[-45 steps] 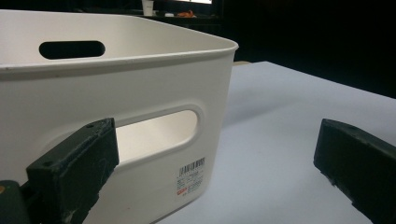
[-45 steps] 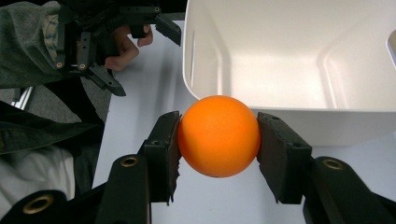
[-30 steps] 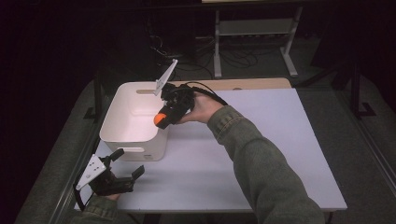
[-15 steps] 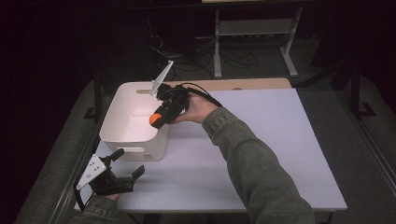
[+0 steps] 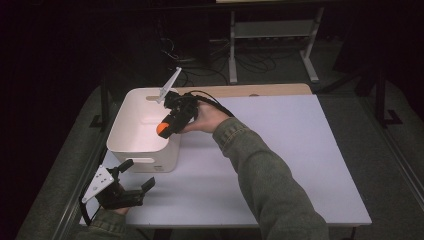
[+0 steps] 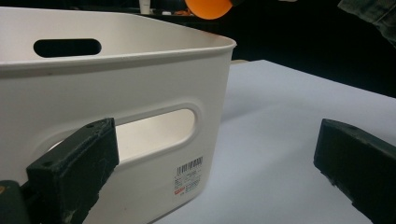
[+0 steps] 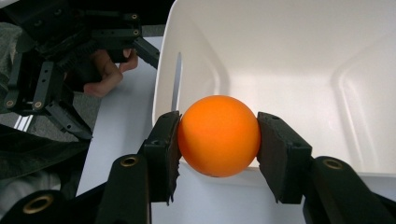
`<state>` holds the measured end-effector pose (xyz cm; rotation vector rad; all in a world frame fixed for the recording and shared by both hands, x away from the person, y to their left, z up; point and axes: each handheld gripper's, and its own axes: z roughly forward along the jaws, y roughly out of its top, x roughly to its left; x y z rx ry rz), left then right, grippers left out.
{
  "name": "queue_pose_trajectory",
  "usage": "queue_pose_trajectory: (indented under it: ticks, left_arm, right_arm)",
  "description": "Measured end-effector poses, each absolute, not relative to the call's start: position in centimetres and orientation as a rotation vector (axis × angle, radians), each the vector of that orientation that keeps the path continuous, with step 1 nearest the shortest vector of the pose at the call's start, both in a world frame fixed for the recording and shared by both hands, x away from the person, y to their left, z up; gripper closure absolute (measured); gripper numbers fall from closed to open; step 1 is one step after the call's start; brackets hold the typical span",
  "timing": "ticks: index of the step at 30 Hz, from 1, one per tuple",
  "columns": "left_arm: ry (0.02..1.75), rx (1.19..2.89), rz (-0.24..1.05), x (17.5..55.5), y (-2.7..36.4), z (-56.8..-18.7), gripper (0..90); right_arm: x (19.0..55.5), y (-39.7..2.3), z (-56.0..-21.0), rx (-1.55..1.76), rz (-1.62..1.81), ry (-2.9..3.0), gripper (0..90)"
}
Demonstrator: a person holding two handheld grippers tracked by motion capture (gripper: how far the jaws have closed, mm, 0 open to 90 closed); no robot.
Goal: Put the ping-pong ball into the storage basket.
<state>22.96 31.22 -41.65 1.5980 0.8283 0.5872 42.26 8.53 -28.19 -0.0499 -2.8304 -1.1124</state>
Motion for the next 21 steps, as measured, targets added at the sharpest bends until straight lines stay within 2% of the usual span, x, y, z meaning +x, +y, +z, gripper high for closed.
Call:
queue_pose_trajectory:
  ticks: [21]
  left_arm:
    - [0.826, 1.601, 0.584, 23.0, 31.1, -41.7, 0.0]
  right_arm:
    - [43.1, 9.9, -29.5, -0.074, -1.143, -2.792, 50.3]
